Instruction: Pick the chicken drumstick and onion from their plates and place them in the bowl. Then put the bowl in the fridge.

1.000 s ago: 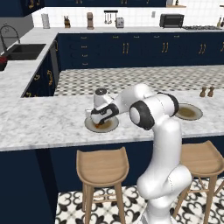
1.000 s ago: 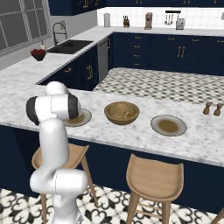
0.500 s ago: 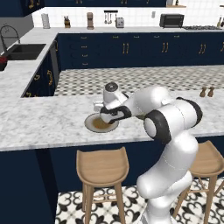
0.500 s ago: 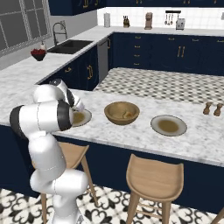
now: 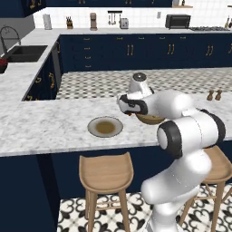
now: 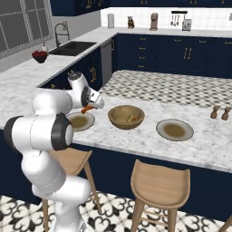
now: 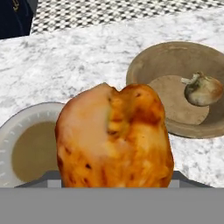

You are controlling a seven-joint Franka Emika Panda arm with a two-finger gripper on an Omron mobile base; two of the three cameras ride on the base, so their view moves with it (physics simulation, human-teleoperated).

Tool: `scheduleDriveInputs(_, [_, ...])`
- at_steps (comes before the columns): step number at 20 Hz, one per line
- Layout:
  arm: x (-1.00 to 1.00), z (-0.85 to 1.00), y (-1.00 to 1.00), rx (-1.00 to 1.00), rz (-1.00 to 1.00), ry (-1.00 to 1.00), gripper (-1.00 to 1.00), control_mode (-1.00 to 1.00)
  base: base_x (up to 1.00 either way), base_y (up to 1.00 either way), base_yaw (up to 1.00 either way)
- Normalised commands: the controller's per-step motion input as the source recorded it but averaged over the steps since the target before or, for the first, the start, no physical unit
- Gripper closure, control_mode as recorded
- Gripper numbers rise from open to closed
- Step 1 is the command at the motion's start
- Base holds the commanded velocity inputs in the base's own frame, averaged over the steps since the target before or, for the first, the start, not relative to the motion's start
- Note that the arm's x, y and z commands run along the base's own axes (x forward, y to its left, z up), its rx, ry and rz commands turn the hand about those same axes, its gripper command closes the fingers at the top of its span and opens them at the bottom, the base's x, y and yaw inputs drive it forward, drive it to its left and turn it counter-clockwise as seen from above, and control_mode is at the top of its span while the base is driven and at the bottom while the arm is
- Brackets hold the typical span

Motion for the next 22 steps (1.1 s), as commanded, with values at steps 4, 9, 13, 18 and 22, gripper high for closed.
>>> scheduleDriveInputs(4, [-0.22, 0.00, -0.98, 0.11, 0.00, 0.00, 1.00, -1.00, 0.00, 0.00, 0.00])
scheduleDriveInputs(9, [0.10, 0.00, -0.85, 0.11, 0.01, 0.01, 1.00, -1.00, 0.00, 0.00, 0.00])
scheduleDriveInputs(13, [0.36, -0.06, -0.50, 0.02, 0.00, 0.00, 1.00, -1.00, 0.00, 0.00, 0.00])
scheduleDriveInputs(18, [0.54, -0.07, -0.14, 0.00, 0.04, 0.07, 1.00, -1.00, 0.00, 0.00, 0.00])
scheduleDriveInputs(22, [0.40, -0.31, -0.07, -0.02, 0.06, 0.04, 1.00, -1.00, 0.00, 0.00, 0.00])
